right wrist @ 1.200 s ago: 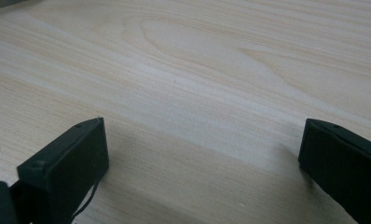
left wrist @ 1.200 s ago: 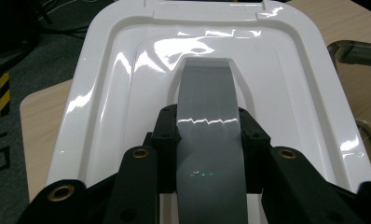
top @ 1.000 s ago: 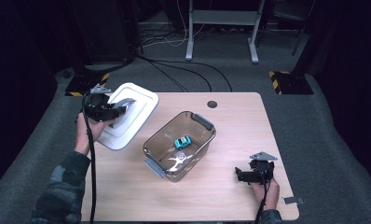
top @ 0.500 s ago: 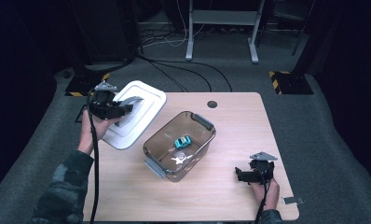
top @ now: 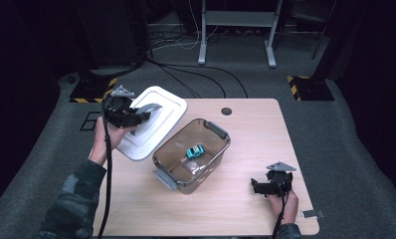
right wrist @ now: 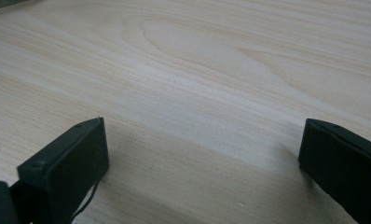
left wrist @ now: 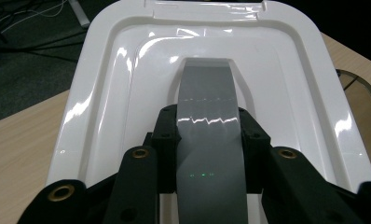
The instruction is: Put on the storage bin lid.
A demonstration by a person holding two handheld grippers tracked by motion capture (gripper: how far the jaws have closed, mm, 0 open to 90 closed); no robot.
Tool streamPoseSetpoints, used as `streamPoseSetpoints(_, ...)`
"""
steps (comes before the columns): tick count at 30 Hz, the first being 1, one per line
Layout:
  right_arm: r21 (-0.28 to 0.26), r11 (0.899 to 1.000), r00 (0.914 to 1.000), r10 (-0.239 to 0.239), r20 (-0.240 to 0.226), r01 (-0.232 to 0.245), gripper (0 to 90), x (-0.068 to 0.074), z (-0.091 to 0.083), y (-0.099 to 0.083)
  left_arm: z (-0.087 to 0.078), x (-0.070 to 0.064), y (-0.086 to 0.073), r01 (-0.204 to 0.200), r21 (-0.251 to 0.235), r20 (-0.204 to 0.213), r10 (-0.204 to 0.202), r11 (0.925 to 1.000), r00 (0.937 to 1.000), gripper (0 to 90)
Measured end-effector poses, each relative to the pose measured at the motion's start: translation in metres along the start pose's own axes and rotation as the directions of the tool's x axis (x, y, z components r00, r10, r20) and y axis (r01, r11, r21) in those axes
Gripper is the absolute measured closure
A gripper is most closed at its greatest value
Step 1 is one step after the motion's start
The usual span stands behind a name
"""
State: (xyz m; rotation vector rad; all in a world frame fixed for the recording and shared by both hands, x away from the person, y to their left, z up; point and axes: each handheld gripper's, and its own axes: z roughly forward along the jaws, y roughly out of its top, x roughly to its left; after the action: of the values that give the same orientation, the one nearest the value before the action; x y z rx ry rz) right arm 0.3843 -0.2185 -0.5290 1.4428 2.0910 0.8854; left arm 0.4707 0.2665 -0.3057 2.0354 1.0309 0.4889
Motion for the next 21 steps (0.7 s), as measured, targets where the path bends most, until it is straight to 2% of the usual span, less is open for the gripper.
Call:
streamPoseSetpoints(3, 0.000, 1.000, 1.0000, 0.000, 0.000, 0.000, 0.8, 0.000, 0.000, 0.000, 0.001, -0.004, 0.002, -0.001, 0.004, 0.016, 0.001, 1.0000, 0.9999, 66.8)
streamPoseSetpoints(6, 0.000, 1.000, 1.0000, 0.000, 0.000, 0.000, 0.8, 0.000, 0.000, 0.000, 0.002, -0.009, 0.003, -0.020, 0.006, 0.020, 0.020, 0.9998, 0.9996, 66.8)
streamPoseSetpoints(10, 0.000, 1.000, 1.0000, 0.000, 0.000, 0.000, 0.8, 0.000, 0.000, 0.000, 0.002, -0.014, 0.005, -0.015, -0.002, 0.038, 0.015, 0.9999, 0.9992, 66.8)
streamPoseSetpoints(13, 0.000, 1.000, 1.0000, 0.000, 0.000, 0.000, 0.8, 0.000, 0.000, 0.000, 0.001, -0.018, 0.007, -0.032, -0.002, 0.039, 0.032, 0.9995, 0.9987, 66.8)
streamPoseSetpoints(21, 0.000, 1.000, 1.0000, 0.000, 0.000, 0.000, 0.9, 0.000, 0.000, 0.000, 0.004, -0.030, 0.011, -0.038, 0.000, 0.067, 0.038, 0.9993, 0.9970, 66.8)
